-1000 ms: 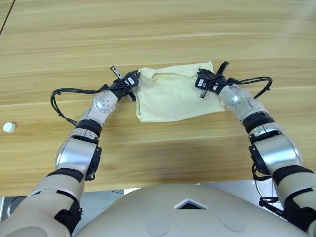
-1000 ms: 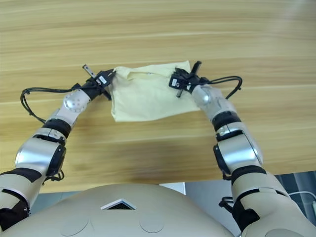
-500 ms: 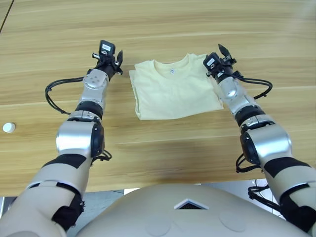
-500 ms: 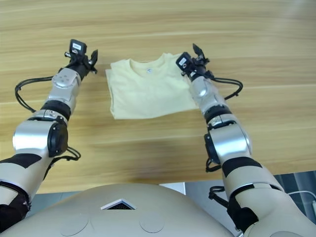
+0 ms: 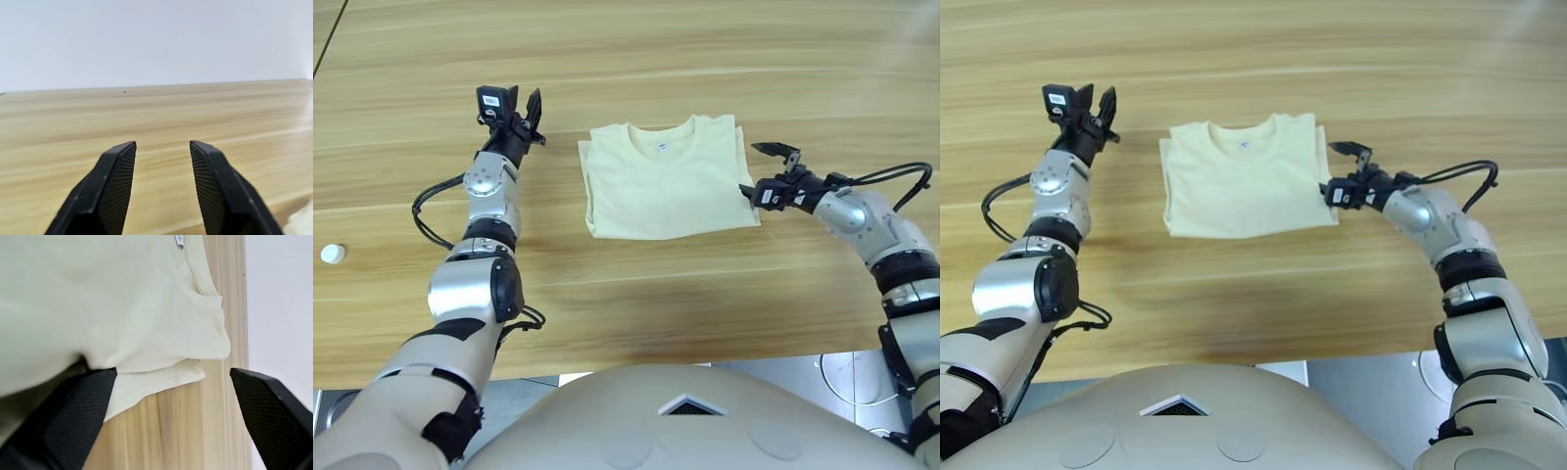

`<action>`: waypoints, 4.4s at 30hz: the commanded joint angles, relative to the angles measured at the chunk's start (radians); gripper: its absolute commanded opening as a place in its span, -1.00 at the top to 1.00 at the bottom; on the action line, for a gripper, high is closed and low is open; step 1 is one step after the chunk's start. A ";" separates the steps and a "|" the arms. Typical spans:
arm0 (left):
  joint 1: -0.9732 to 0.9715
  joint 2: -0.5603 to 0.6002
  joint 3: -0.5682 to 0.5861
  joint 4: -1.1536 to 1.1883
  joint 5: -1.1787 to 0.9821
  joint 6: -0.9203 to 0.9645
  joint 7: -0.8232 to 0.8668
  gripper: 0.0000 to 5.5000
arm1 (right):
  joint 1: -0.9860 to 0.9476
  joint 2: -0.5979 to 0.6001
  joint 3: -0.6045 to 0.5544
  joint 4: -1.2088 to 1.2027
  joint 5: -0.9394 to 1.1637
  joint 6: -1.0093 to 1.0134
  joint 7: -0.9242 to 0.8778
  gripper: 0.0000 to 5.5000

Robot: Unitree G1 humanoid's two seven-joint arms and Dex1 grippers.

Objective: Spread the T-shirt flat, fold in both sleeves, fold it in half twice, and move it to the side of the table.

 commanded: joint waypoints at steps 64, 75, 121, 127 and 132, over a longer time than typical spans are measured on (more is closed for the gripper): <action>0.158 -0.051 -0.108 -0.212 0.059 -0.211 0.025 0.25 | -0.103 0.148 -0.100 -0.022 -0.006 0.082 -0.227 -0.57; 0.161 -0.046 -0.126 -0.218 0.068 -0.219 0.019 0.25 | 0.144 0.070 0.074 -0.160 -0.009 -0.031 0.092 -0.57; 0.775 0.456 -0.523 -1.179 -0.013 -0.164 -0.621 0.00 | 0.638 -0.208 -0.283 -0.874 0.387 0.057 0.386 -0.59; 0.851 0.491 -0.540 -1.243 0.135 -0.137 -0.593 -0.34 | 0.764 -0.279 -0.309 -0.868 0.348 -0.020 0.425 -0.85; 0.861 0.476 -0.558 -1.239 0.261 -0.141 -0.538 -0.36 | 0.789 -0.288 -0.300 -0.849 0.306 -0.033 0.433 -0.85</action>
